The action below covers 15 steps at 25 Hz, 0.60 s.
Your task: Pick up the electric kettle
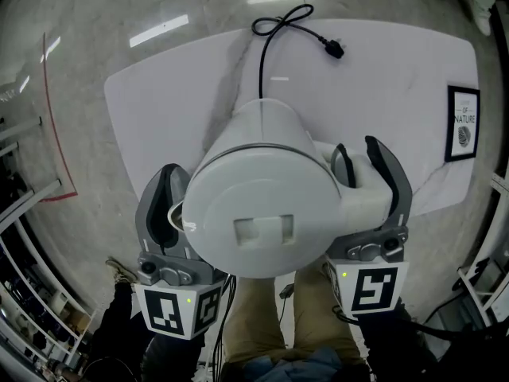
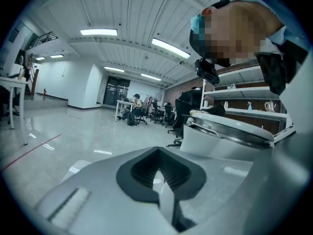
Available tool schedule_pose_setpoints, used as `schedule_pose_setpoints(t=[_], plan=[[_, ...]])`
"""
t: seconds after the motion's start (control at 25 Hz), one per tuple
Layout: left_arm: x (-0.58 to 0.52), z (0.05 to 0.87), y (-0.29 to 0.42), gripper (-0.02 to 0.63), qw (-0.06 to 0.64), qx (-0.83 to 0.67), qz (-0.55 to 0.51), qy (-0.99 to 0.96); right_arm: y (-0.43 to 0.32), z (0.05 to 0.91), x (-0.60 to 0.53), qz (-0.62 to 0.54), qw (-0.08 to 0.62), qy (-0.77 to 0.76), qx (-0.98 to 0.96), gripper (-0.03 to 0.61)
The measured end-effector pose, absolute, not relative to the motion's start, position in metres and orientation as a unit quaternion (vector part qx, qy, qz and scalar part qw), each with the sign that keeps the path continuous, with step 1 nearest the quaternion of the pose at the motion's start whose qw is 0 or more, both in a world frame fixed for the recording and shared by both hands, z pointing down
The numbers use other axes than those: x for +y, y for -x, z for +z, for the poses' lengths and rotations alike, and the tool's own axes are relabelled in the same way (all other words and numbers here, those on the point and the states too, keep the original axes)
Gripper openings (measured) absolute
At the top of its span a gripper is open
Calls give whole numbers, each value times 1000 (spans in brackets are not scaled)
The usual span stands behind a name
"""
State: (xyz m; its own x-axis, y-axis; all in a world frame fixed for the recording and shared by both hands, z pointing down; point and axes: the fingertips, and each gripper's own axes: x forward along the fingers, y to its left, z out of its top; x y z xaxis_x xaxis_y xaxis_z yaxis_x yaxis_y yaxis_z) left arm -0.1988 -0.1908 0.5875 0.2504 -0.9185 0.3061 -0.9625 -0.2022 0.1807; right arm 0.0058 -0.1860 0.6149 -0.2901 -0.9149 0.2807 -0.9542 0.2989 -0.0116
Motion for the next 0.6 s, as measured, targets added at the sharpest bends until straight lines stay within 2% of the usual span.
schedule_pose_setpoints(t=[0.6], plan=[[-175,436,200,0,127,-625,19,-770,-4,468,-178,61,88,-583,-805,155]])
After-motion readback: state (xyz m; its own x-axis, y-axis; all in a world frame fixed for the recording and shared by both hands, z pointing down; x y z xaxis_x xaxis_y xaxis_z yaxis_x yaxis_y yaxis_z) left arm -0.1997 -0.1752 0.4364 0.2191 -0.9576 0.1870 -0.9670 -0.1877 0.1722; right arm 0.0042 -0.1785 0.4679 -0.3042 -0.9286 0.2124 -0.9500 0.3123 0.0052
